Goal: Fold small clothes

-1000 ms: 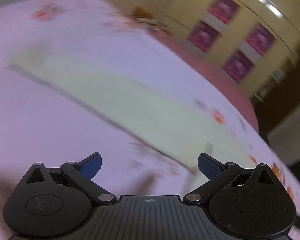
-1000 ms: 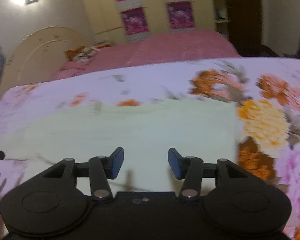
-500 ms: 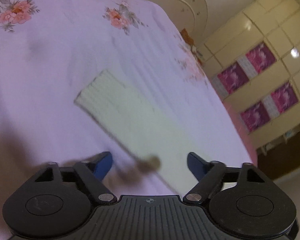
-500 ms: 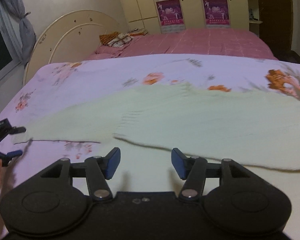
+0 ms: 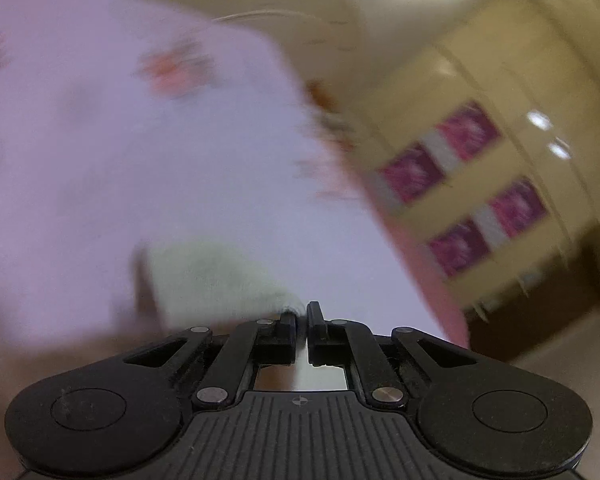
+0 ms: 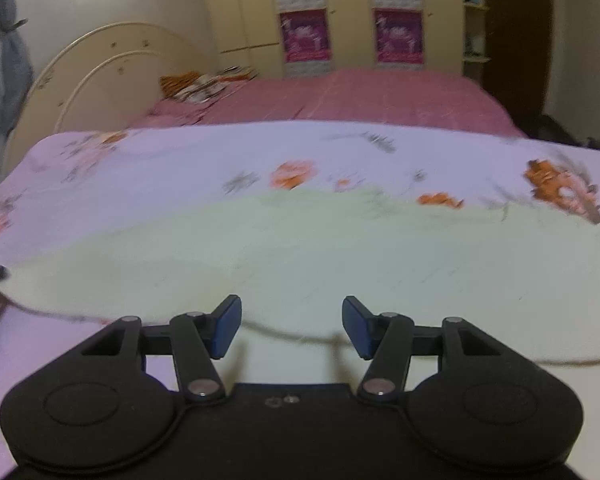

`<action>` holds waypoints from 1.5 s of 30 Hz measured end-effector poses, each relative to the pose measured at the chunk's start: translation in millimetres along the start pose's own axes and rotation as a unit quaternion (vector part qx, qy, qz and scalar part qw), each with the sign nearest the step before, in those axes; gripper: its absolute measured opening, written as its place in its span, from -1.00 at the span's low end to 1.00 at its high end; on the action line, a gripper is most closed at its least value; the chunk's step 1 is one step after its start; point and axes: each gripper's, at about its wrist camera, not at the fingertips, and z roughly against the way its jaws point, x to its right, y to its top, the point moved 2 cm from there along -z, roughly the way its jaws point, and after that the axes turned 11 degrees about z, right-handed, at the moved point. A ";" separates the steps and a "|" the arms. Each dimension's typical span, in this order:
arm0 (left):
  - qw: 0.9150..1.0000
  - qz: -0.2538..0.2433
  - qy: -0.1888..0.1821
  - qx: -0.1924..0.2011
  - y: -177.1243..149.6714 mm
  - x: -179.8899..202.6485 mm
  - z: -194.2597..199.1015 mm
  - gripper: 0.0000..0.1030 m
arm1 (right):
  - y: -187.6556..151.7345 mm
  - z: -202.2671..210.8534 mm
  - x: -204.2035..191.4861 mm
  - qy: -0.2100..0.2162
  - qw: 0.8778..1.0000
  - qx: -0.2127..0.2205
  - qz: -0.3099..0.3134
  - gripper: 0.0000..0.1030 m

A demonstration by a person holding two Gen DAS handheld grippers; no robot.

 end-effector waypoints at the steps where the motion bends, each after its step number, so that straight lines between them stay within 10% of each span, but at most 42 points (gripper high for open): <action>1: 1.000 -0.023 -0.019 -0.006 -4.9 18.9 -0.5 -0.90 | -0.2 -5.3 3.6 -0.007 1.000 -0.003 -0.001 0.07; 5: 0.991 -0.097 -0.083 -0.047 -44.7 88.5 -6.9 -0.90 | -15.9 -44.9 17.0 -0.010 0.998 -0.060 -0.006 0.08; 13: 0.948 -0.196 -0.168 -0.188 -206.0 201.1 -36.7 -0.90 | -18.1 5.9 68.1 0.025 0.998 -0.005 -0.063 0.08; 21: 0.910 -0.260 -0.111 -0.303 -331.2 229.9 -71.7 -0.89 | -59.2 46.3 148.0 0.008 0.993 -0.015 -0.120 0.08; 27: 0.925 -0.260 -0.107 -0.255 -315.2 223.0 -29.1 -0.88 | -65.9 46.6 163.9 0.060 0.985 -0.010 -0.164 0.21; 37: 0.957 -0.240 0.031 -0.160 -214.4 144.6 -29.7 -0.88 | -31.8 -15.7 134.7 0.092 0.986 -0.035 -0.137 0.11; 45: 0.962 -0.226 0.033 -0.146 -205.4 130.7 -37.0 -0.88 | -18.2 -21.0 112.2 0.083 0.992 -0.021 -0.098 -0.75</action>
